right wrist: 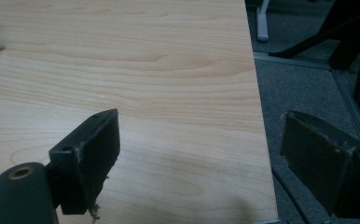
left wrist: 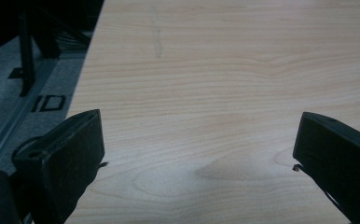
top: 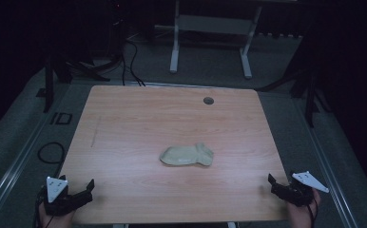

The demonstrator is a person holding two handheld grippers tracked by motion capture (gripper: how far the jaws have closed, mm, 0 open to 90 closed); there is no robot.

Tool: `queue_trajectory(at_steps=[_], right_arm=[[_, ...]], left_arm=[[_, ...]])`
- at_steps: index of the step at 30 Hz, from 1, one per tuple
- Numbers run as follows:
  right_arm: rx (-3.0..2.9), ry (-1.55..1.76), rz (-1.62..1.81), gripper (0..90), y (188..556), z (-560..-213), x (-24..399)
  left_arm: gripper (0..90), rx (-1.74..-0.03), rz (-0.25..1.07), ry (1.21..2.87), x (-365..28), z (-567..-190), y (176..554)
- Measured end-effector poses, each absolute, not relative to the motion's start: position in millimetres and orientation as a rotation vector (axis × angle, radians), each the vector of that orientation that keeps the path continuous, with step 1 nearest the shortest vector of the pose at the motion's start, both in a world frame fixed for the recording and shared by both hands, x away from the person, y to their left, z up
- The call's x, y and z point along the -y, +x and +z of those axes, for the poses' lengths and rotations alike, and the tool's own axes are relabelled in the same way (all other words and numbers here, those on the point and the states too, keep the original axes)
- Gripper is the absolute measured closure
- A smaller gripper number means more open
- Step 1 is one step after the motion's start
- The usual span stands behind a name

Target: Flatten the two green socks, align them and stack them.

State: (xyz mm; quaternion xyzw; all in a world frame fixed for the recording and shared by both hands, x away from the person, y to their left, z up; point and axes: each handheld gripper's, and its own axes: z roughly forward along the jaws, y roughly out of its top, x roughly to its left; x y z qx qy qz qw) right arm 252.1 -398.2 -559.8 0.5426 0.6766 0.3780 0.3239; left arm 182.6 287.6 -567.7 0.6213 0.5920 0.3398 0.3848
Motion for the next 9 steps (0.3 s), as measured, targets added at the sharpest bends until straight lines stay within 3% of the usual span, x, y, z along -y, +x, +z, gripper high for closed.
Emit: queue_trajectory(at_steps=[9], right_arm=[[-1.782, 1.408, 0.995, 12.7, 252.9, -560.7, 397.3]], left_arm=[[2.2, -1.530, 0.870, 1.567, -286.8, -569.6, 183.8]])
